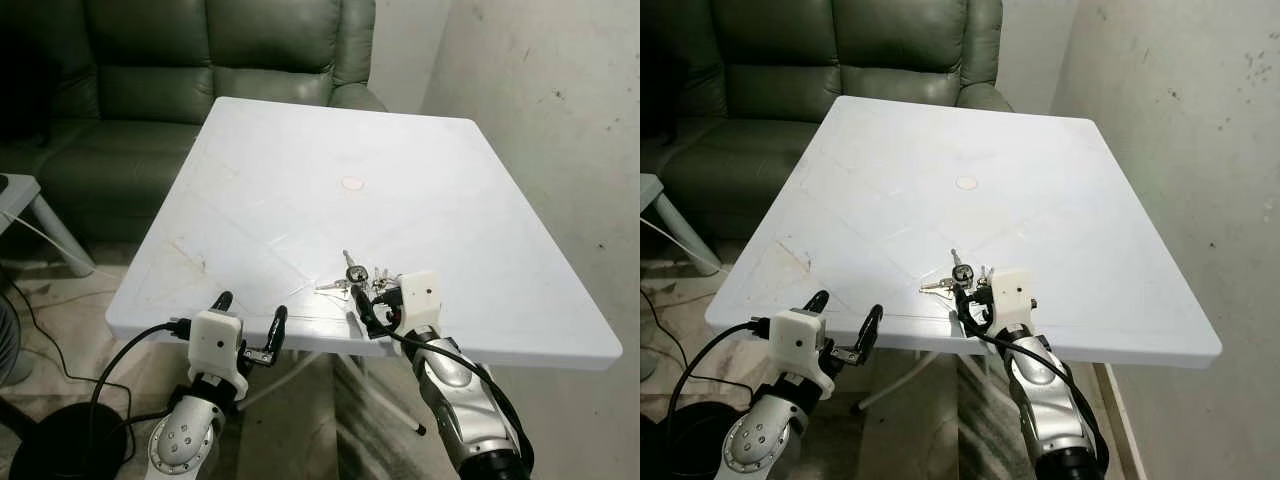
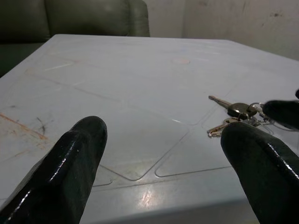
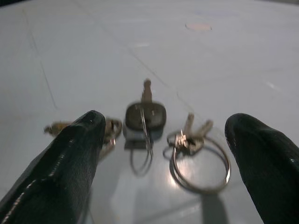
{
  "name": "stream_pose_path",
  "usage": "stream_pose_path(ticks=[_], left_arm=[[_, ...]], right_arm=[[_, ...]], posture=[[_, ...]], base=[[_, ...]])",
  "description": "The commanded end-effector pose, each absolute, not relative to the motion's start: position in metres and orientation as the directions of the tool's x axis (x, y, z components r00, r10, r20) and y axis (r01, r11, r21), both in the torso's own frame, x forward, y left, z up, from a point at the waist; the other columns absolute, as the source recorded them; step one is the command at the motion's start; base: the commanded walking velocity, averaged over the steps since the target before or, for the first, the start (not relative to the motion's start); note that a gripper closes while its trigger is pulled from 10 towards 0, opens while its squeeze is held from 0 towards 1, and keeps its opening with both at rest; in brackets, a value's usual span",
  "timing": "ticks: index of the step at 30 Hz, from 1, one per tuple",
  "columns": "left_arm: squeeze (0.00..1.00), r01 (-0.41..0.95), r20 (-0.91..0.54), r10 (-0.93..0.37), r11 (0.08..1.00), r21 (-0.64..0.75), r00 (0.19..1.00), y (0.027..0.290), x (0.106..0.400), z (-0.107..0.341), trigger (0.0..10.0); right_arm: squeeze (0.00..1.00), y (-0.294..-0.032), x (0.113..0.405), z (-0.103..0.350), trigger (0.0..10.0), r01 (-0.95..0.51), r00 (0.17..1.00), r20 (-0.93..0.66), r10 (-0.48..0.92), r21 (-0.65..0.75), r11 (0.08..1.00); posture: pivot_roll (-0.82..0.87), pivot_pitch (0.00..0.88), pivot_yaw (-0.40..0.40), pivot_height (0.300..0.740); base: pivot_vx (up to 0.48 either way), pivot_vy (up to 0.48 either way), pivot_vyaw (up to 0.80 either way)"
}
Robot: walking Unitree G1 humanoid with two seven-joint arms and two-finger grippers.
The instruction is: Hang keys on a hook
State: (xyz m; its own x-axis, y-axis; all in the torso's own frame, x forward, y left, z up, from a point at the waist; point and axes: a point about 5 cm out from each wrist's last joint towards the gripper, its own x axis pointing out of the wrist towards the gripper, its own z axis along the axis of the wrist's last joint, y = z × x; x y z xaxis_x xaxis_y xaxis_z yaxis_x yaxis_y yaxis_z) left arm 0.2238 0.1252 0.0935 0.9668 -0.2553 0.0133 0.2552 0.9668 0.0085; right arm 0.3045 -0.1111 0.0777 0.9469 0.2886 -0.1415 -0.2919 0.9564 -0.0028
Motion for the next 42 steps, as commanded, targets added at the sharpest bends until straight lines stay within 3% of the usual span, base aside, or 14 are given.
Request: stream_pose_path(ticks=[1, 11, 12, 15, 20, 21, 22, 23, 26, 29, 30, 31, 32, 42], left_arm=[[0.00, 0.254, 0.028, -0.254, 0.967, 0.016, 0.967, 0.124, 0.224, 0.099, 10.0], [0.00, 0.243, 0.026, -0.243, 0.970, 0.010, 0.970, 0.124, 0.222, 0.100, 10.0], [0.00, 0.240, 0.026, -0.240, 0.971, 0.009, 0.970, 0.124, 0.221, 0.100, 10.0], [0.00, 0.235, 0.026, -0.235, 0.972, 0.003, 0.972, 0.123, 0.220, 0.100, 10.0], [0.00, 0.233, 0.021, -0.233, 0.973, -0.005, 0.972, 0.123, 0.218, 0.100, 10.0], [0.00, 0.233, 0.018, -0.233, 0.972, -0.004, 0.972, 0.123, 0.217, 0.099, 10.0], [0.00, 0.233, 0.018, -0.233, 0.972, -0.004, 0.972, 0.123, 0.217, 0.099, 10.0], [0.00, 0.233, 0.016, -0.233, 0.972, -0.005, 0.972, 0.122, 0.216, 0.099, 10.0], [0.00, 0.233, 0.014, -0.233, 0.972, -0.006, 0.972, 0.122, 0.216, 0.099, 10.0], [0.00, 0.234, 0.010, -0.234, 0.972, -0.007, 0.972, 0.121, 0.215, 0.098, 10.0], [0.00, 0.234, 0.008, -0.234, 0.972, -0.008, 0.972, 0.121, 0.214, 0.098, 10.0], [0.00, 0.234, 0.008, -0.234, 0.972, -0.008, 0.972, 0.121, 0.214, 0.098, 10.0], [0.00, 0.234, 0.007, -0.234, 0.972, -0.008, 0.972, 0.121, 0.214, 0.098, 10.0], [0.00, 0.230, 0.003, -0.230, 0.973, -0.010, 0.973, 0.121, 0.213, 0.098, 10.0]], right_arm=[[0.00, -0.111, 0.307, 0.078, 10.0, -0.281, 0.951, -0.139, 0.277, -0.007, 0.960], [0.00, -0.104, 0.324, 0.085, 10.0, -0.305, 0.948, -0.105, 0.300, -0.031, 0.952], [0.00, -0.104, 0.324, 0.085, 9.1, -0.314, 0.946, -0.100, 0.308, -0.044, 0.949], [0.00, -0.104, 0.325, 0.082, 8.3, -0.318, 0.944, -0.108, 0.312, -0.049, 0.947], [0.00, -0.105, 0.322, 0.075, 8.5, -0.345, 0.934, -0.123, 0.335, -0.067, 0.936], [0.00, -0.104, 0.320, 0.072, 7.2, -0.360, 0.928, -0.135, 0.348, -0.074, 0.930], [0.00, -0.104, 0.320, 0.072, 7.2, -0.360, 0.928, -0.135, 0.348, -0.074, 0.930], [0.00, -0.105, 0.319, 0.070, 8.4, -0.369, 0.924, -0.141, 0.356, -0.079, 0.926], [0.00, -0.106, 0.318, 0.068, 7.5, -0.368, 0.924, -0.145, 0.353, -0.088, 0.926], [0.00, -0.107, 0.317, 0.068, 4.7, -0.368, 0.925, -0.139, 0.354, -0.100, 0.924], [0.00, -0.107, 0.316, 0.067, 2.8, -0.369, 0.925, -0.136, 0.355, -0.098, 0.924], [0.00, -0.107, 0.316, 0.067, 2.8, -0.369, 0.925, -0.136, 0.355, -0.098, 0.924], [0.00, -0.108, 0.316, 0.068, 0.0, -0.373, 0.925, -0.122, 0.360, -0.102, 0.922], [0.00, -0.108, 0.315, 0.065, 0.0, -0.377, 0.921, -0.143, 0.362, -0.090, 0.922]], posture=[[0.08, 0.006, -0.074, 0.740], [0.10, 0.020, -0.087, 0.740], [0.10, 0.020, -0.088, 0.740], [0.10, 0.024, -0.093, 0.740], [0.10, 0.032, -0.096, 0.740], [0.10, 0.031, -0.096, 0.740], [0.10, 0.031, -0.096, 0.740], [0.10, 0.039, -0.096, 0.740], [0.10, 0.043, -0.097, 0.740], [0.10, 0.046, -0.096, 0.740], [0.10, 0.046, -0.096, 0.740], [0.10, 0.046, -0.096, 0.740], [0.10, 0.047, -0.095, 0.740], [0.10, 0.054, -0.097, 0.740]], base=[[0.000, 0.000, 0.00], [0.000, 0.000, 0.00], [0.000, 0.000, 0.00], [0.000, 0.000, 0.00], [0.000, 0.000, 0.00], [0.000, 0.000, 0.00], [0.000, 0.000, 0.00], [0.000, 0.000, 0.00], [0.000, 0.000, 0.00], [0.000, 0.000, 0.00], [0.000, 0.000, 0.00], [0.000, 0.000, 0.00], [0.000, 0.000, 0.00], [0.000, 0.000, 0.00]])
